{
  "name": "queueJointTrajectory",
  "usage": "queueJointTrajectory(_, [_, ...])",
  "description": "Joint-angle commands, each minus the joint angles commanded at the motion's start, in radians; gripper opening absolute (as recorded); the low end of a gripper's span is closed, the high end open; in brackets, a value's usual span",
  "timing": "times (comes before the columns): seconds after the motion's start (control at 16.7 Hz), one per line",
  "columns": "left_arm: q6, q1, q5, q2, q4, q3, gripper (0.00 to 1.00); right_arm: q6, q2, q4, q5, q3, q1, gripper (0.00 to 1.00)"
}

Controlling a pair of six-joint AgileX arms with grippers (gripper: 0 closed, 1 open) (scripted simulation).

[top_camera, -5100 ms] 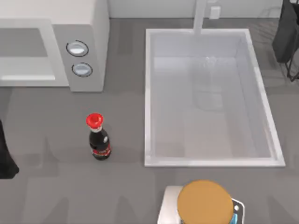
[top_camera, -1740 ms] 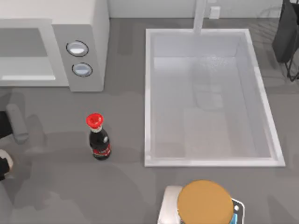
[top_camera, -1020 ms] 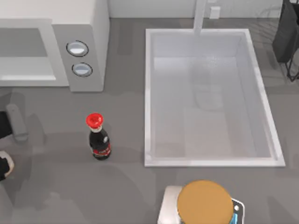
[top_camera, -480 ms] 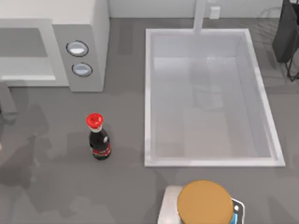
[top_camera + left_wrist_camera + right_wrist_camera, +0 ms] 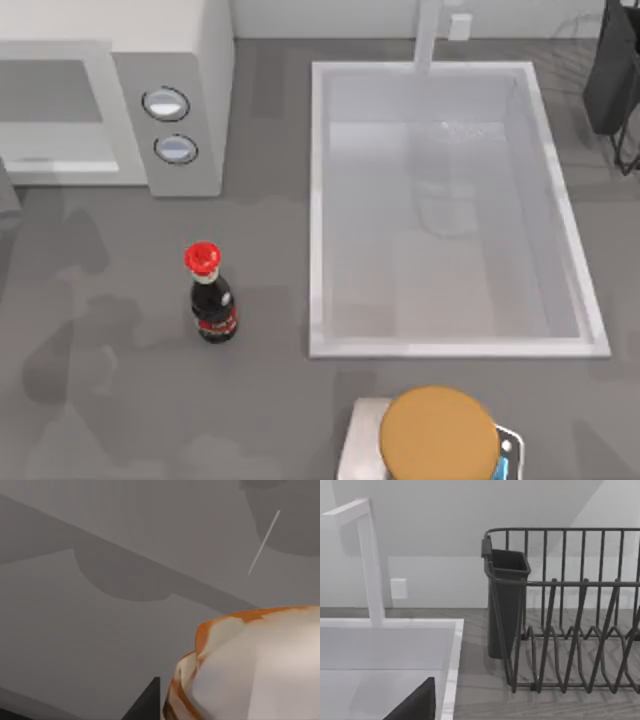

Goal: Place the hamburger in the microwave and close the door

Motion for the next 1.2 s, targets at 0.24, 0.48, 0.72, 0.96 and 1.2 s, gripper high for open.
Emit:
queueJointTrajectory(0.24, [-0.043,-0.002,0.011,0.007,0.059,0.004,0.00,0.000,0.000,0.000,0.000,0.000,0.000,1.00])
queueJointTrajectory(0.48, [-0.176,-0.009,0.047,0.050,0.263,0.002,0.00,0.000,0.000,0.000,0.000,0.000,0.000,1.00])
queueJointTrajectory(0.72, [-0.368,-0.016,0.094,0.130,0.575,-0.034,0.00,0.000,0.000,0.000,0.000,0.000,0.000,1.00])
queueJointTrajectory(0.96, [-0.588,-0.017,0.136,0.223,0.967,-0.119,0.00,0.000,0.000,0.000,0.000,0.000,0.000,1.00])
queueJointTrajectory(1.2, [-0.813,-0.013,0.163,0.294,1.409,-0.237,0.00,0.000,0.000,0.000,0.000,0.000,0.000,1.00])
